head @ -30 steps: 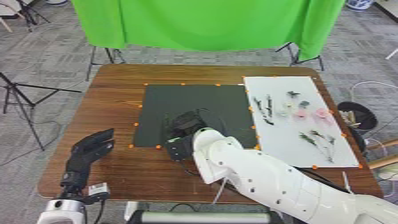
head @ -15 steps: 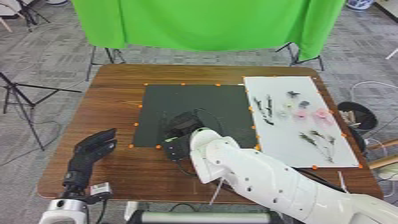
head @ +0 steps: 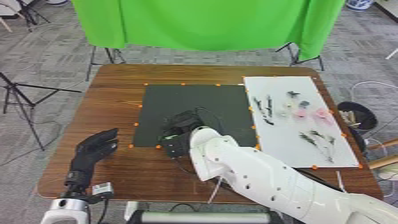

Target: Arrange flowers

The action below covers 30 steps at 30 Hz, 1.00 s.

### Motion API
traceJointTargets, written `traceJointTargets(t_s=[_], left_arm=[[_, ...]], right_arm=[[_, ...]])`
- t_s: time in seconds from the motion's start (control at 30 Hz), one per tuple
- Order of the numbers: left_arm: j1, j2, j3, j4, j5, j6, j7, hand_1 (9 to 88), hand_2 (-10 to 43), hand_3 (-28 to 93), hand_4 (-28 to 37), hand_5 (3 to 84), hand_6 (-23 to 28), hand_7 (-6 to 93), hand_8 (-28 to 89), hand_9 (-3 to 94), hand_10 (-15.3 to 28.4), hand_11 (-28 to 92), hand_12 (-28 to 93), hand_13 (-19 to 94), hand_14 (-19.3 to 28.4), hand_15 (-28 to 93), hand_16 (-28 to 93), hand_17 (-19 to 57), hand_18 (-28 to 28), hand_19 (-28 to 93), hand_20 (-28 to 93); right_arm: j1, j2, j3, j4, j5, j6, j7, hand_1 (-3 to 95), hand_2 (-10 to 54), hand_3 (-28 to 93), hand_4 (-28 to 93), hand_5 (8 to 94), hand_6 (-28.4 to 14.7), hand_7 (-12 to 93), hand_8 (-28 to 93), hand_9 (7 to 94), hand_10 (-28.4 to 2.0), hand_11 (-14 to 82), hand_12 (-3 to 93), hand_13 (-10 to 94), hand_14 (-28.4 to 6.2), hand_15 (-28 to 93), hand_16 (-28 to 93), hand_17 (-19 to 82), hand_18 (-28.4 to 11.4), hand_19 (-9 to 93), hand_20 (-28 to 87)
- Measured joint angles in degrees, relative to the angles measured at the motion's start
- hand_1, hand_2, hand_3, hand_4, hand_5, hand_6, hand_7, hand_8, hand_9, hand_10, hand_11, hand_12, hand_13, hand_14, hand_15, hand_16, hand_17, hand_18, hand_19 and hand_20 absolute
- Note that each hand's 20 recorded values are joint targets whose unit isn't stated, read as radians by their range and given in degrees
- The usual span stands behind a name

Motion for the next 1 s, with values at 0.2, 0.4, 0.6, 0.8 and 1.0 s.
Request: traceJointTargets(t_s=[0.2, 0.4, 0.6, 0.8, 1.0], left_arm=[[-0.1, -0.02, 0.18, 0.03, 0.00, -0.02, 0.00, 38.0, -9.5, 64, -13.5, 46.4, 0.3, 19.9, -8, 37.2, 10.5, 24, 17, 34, 16.1, 26, 1, 8.2, 15.1, 19, 20], [-0.1, -0.02, 0.23, 0.04, 0.00, -0.11, 0.02, 37.8, -9.5, 64, -13.5, 46.3, 0.3, 20.0, -8, 37.1, 10.5, 24, 17, 34, 16.0, 26, 1, 8.0, 15.1, 19, 20], [-0.2, -0.02, 0.10, 0.05, 0.00, -0.46, -0.06, 37.9, -9.5, 64, -13.6, 46.3, 0.5, 19.7, -8, 37.1, 10.5, 24, 17, 34, 16.1, 26, 1, 8.0, 15.2, 19, 20], [-0.5, 0.10, -0.04, 0.16, -0.02, -1.18, -0.34, 38.3, -9.5, 64, -13.8, 46.2, 0.4, 19.3, -8, 37.1, 10.6, 24, 17, 34, 15.9, 26, 1, 8.0, 15.2, 19, 20], [-0.6, 0.18, -0.22, 0.21, -0.07, -1.55, -0.51, 38.5, -9.5, 64, -13.9, 46.1, 0.4, 19.1, -8, 36.9, 10.5, 23, 17, 34, 15.8, 25, 1, 8.1, 15.1, 19, 20]], right_arm=[[0.0, 0.0, 0.0, 0.0, 0.2, 0.1, 0.0, 56.7, -9.5, 62, 4, 63.0, -5.4, 46, 15, 91.7, -13.7, 17.5, 30.5, 94, -5.0, 41, 16, 76, -6.1, 72, 32], [0.0, 0.1, 0.0, -0.2, 0.2, 0.1, -0.1, 56.3, -9.5, 63, 4, 63.0, -5.2, 46, 15, 91.4, -13.8, 18.2, 30.3, 94, -5.6, 41, 16, 75, -6.6, 72, 32], [-0.4, 2.4, 1.3, -3.2, -0.3, -1.5, -1.5, 55.8, -9.5, 63, 4, 63.1, -5.2, 46, 15, 91.4, -14.2, 17.6, 30.9, 94, -5.7, 41, 16, 75, -6.7, 72, 32], [-3.8, 9.2, 10.2, -13.2, -3.9, -13.3, -2.7, 53.7, -9.5, 59, 1, 63.8, -4.5, 35, 15, 87.2, -14.3, 16.6, 30.3, 94, -5.0, 39, 18, 75, -5.9, 72, 32], [-10.0, 18.3, 22.3, -21.3, -11.3, -22.5, -3.2, 44.1, -9.5, 61, -9, 63.9, -2.6, 27, -3, 79.4, -16.2, 19.4, 19.9, 94, -4.8, 38, 22, 74, -5.1, 71, 38]])
